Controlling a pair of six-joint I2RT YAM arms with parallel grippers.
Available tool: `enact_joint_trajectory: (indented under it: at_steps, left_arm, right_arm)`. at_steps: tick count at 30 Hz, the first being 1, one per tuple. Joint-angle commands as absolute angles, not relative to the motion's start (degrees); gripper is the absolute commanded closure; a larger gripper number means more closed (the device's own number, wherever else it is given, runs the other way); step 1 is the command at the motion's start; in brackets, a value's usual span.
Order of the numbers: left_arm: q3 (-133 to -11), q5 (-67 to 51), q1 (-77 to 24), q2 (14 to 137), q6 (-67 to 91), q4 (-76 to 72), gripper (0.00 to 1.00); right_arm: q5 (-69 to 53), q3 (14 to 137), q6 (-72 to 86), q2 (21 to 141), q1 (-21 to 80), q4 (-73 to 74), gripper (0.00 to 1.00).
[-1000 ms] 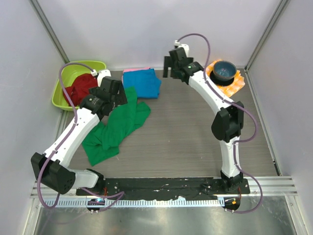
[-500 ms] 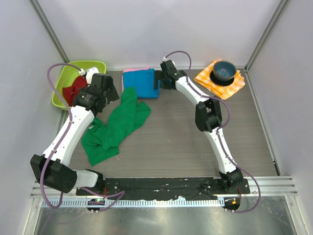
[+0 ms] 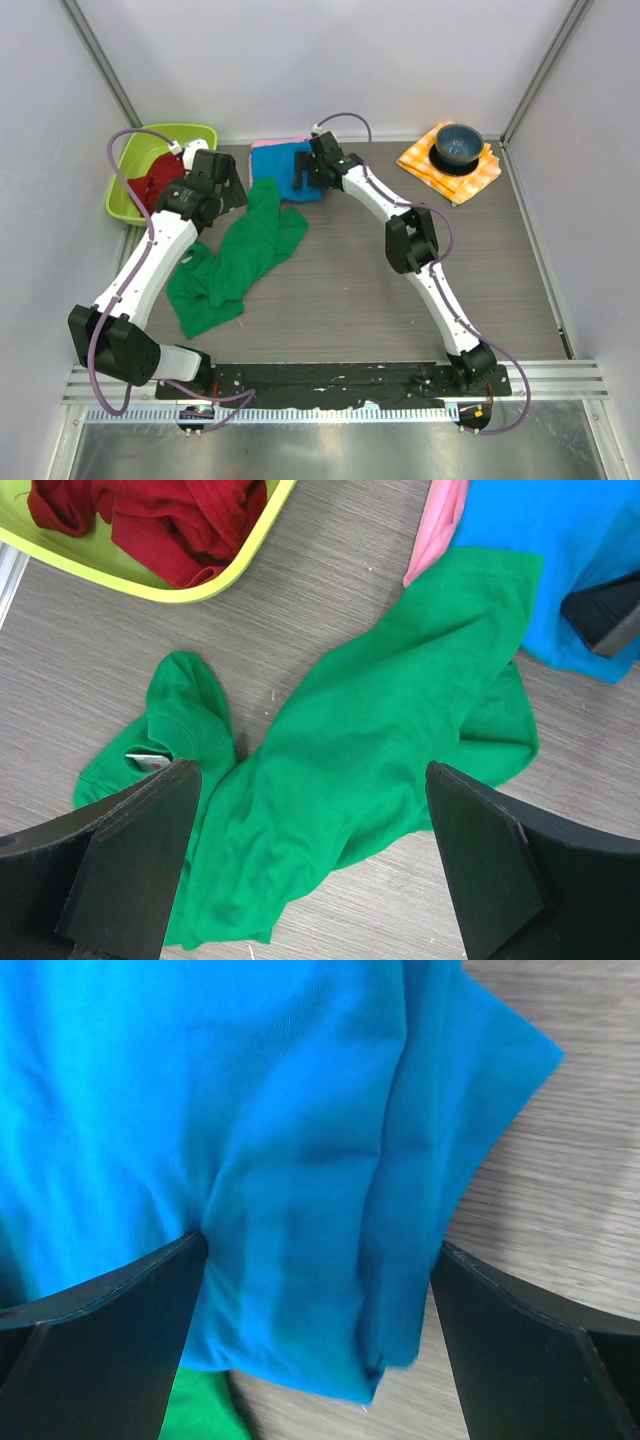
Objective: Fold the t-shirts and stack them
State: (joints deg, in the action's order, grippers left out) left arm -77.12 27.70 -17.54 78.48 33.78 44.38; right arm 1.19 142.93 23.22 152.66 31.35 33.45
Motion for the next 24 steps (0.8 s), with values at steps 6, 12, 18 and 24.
enact_joint_trajectory:
  at_steps: [6,12,18,24]
  left_arm:
    - [-75.94,28.04,-17.23,77.43,32.26,41.75,0.00]
    - [-74.97,27.51,-17.14,77.08,32.17,40.96,0.00]
    - [-73.74,26.72,-17.14,77.17,31.90,39.55,0.00]
    - [-73.57,26.19,-17.05,78.05,31.55,38.85,0.00]
  right_arm:
    - [1.23,146.78,28.82,158.72,34.10,28.31,0.00]
    - [3.42,147.83,33.04,161.80,34.80,22.87,0.00]
    - [7.20,148.45,35.59,164.61,34.72,11.64,0.00]
    - [10.19,152.49,38.32,168.22,34.63,3.97,0.00]
